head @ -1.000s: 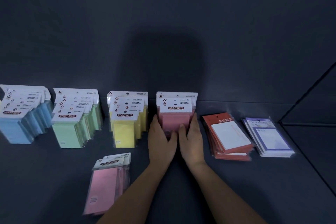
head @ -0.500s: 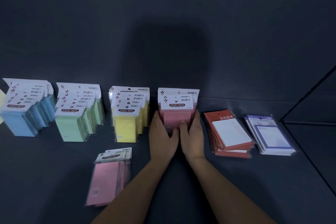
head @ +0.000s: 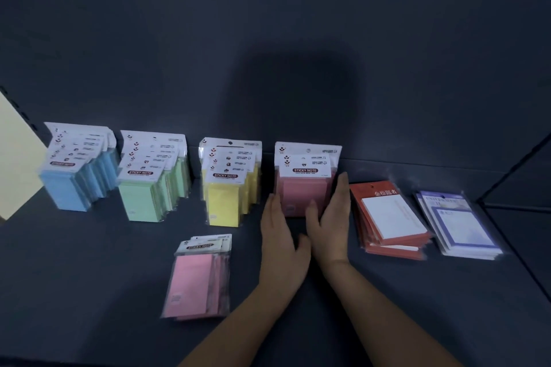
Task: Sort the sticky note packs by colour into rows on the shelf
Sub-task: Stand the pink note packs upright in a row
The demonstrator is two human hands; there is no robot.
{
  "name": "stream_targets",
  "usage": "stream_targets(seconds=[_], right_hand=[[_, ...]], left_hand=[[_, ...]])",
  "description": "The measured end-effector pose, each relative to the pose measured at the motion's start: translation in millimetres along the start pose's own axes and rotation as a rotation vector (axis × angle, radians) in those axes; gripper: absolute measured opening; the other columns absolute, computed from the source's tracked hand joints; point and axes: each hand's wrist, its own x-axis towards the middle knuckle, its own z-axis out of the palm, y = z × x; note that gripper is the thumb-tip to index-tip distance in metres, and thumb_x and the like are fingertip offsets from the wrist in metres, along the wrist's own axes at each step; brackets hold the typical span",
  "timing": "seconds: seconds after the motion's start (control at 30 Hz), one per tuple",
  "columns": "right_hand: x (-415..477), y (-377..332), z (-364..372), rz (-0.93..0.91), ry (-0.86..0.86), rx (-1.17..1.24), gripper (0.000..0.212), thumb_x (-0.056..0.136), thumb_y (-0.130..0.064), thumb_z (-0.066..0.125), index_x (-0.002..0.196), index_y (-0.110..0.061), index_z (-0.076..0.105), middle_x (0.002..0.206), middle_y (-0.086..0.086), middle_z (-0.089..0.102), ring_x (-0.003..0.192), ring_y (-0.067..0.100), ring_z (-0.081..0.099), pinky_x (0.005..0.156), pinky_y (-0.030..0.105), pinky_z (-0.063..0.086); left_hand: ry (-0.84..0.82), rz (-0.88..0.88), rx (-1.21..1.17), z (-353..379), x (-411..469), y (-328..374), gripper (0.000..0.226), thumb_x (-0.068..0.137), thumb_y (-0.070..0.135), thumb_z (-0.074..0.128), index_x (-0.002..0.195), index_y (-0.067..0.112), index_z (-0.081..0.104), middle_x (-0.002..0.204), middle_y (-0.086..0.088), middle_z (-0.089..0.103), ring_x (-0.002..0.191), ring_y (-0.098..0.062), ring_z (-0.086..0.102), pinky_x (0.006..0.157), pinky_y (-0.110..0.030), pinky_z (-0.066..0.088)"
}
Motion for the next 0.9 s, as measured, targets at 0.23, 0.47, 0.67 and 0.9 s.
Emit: stream_targets(seconds=[0.23, 0.47, 0.67, 0.9], right_hand=[[-49.9, -29.1, -0.2, -0.240, -0.088, 0.065, 0.029, 0.081, -0.017, 0.041, 0.093, -0.008, 0.067, 0.089, -0.005, 0.061, 0.085, 0.008, 0.056, 0.077, 0.021, 0.044], [-99.0, -61.1, 34.2, -0.091, -0.583, -0.362, 0.030, 0.092, -0.032, 0.047, 0.093, -0.009, 0.065, 0.095, 0.002, 0.048, 0.096, 0.020, 0.046, 0.089, 0.034, 0.039], [-115.8, -79.0, 49.3, 0.008, -0.587, -0.407, 0.033, 0.091, -0.041, 0.045, 0.110, -0.017, 0.057, 0.105, -0.002, 0.040, 0.105, 0.017, 0.037, 0.097, 0.033, 0.035], [-123.4, -78.4, 37.4, 0.214, -0.399, 0.190, 0.031, 0.090, -0.007, 0.052, 0.113, -0.028, 0.050, 0.111, -0.006, 0.063, 0.101, 0.006, 0.058, 0.092, 0.027, 0.048]], left_hand=[[0.275, 0.149, 0.382, -103.3, -26.6, -23.0, 0.043, 0.072, 0.035, 0.039, 0.099, 0.018, 0.067, 0.101, 0.002, 0.064, 0.110, -0.017, 0.048, 0.105, -0.046, 0.029], [0.066, -0.203, 0.658, -146.0, -50.9, -73.0, 0.071, 0.079, 0.056, 0.024, 0.114, 0.010, 0.065, 0.129, -0.013, 0.054, 0.122, -0.034, 0.044, 0.105, -0.048, 0.030], [0.019, -0.251, 0.380, -144.4, -51.7, -67.7, 0.062, 0.075, 0.046, 0.035, 0.118, 0.014, 0.064, 0.138, -0.008, 0.047, 0.130, -0.027, 0.036, 0.106, -0.034, 0.026], [0.032, -0.221, -0.221, -126.4, -57.2, -41.9, 0.038, 0.090, 0.004, 0.051, 0.117, 0.030, 0.055, 0.102, 0.017, 0.065, 0.089, 0.014, 0.059, 0.075, -0.005, 0.047]])
